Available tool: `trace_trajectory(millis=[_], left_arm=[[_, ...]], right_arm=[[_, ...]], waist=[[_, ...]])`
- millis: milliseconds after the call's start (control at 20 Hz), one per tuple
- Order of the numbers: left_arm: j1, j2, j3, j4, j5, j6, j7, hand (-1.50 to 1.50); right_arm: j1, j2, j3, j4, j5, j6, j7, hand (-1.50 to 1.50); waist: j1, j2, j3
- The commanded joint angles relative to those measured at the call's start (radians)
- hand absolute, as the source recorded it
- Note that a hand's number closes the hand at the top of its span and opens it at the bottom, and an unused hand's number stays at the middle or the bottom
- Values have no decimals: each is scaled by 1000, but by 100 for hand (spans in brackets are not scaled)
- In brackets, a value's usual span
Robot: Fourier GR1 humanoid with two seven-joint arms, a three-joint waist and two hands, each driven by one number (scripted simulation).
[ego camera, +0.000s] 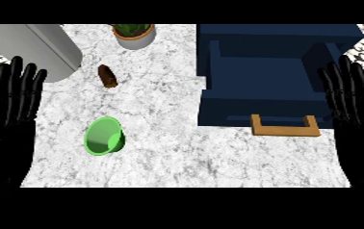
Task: Pick up the cup, place it into the drawer and close the drawer
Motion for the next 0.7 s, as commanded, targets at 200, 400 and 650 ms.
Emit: trace_trajectory(millis=[200, 400, 650], left_arm=[[110, 39, -143, -76, 229, -282, -57, -150], [176, 56, -76, 14, 486, -368, 14, -150], [248, 102, 1, 61, 582, -474, 3, -150]], right_arm=[[4, 61, 13, -14, 2, -45, -5, -150], [-5, -9, -4, 23, 2, 13, 47, -150], [44, -17, -20, -2, -23, 54, 18, -150]], waist=[[-14, 10, 4], [-15, 15, 4], [-20, 13, 6]])
